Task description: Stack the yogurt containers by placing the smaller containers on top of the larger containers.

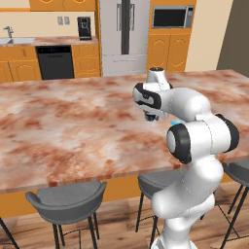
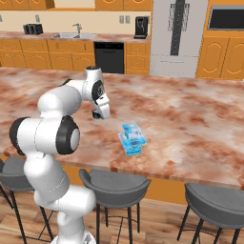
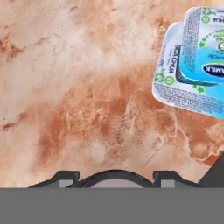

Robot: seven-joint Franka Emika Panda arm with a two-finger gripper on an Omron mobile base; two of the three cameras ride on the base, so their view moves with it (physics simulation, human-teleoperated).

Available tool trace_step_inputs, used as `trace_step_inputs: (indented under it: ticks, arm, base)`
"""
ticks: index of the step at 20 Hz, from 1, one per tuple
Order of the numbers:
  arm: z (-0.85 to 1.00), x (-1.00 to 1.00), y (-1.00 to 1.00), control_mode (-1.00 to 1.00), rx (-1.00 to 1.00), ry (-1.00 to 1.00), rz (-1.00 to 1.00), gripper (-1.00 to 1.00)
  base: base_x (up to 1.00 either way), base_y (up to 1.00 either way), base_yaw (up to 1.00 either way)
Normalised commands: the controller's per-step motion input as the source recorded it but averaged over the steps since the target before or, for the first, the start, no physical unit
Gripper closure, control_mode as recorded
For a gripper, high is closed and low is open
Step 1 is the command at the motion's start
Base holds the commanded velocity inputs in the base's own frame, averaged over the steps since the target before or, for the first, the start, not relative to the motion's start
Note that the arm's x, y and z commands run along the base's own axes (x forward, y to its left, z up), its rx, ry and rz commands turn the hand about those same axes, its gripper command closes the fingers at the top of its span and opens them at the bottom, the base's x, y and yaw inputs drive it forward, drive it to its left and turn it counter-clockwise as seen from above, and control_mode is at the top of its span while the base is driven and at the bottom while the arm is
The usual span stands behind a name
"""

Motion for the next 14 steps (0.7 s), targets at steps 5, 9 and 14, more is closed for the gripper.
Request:
trace_step_inputs:
  ticks: [5,9,14]
  arm:
    - [0.25,-0.28,-0.08,-1.00,0.01,-0.01,-0.05,1.00]
    - [0.26,-0.28,-0.15,-1.00,0.00,0.00,-0.03,1.00]
    - [0.21,-0.30,-0.20,-1.00,0.00,-0.01,-0.01,1.00]
  base:
    - [0.00,0.00,0.00]
    - [0.00,0.00,0.00]
    - [0.00,0.00,0.00]
